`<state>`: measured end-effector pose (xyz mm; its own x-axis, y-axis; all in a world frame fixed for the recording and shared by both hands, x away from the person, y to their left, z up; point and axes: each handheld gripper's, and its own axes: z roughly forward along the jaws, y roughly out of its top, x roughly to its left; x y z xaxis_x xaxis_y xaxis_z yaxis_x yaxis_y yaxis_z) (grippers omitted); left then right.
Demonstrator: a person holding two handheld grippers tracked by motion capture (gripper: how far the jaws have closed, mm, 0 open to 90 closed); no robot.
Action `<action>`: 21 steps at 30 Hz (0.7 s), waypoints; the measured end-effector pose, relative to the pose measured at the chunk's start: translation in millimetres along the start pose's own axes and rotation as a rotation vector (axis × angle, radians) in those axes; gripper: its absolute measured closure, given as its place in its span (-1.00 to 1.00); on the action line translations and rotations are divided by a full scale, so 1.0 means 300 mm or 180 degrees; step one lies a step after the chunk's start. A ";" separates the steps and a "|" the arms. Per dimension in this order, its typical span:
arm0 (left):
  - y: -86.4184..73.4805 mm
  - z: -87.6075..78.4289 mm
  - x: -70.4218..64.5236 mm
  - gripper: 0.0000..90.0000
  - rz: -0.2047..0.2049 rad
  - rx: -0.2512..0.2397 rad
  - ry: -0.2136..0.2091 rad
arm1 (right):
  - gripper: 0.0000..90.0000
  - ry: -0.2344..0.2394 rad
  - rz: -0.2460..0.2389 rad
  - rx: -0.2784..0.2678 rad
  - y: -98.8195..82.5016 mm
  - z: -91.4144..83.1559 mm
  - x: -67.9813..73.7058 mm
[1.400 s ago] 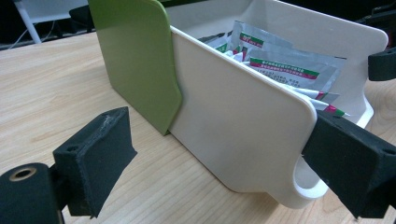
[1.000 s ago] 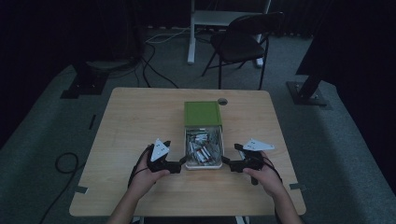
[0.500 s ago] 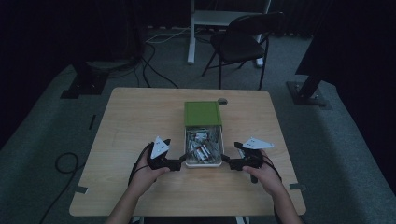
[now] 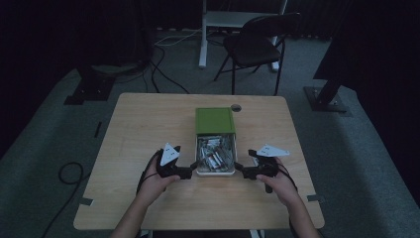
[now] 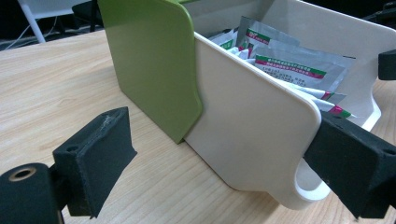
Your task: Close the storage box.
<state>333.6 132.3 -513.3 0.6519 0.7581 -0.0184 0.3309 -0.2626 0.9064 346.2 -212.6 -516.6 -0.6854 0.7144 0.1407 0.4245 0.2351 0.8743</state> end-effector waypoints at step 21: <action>0.018 0.018 0.019 -0.78 -0.0005 0.0006 0.0015 | -0.69 -0.0087 0.0005 -0.0012 0.021 0.013 -0.009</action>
<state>342.7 131.9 -510.8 0.6483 0.7612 -0.0179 0.3332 -0.2624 0.9056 353.0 -210.5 -513.2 -0.6683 0.7326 0.1295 0.4235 0.2315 0.8758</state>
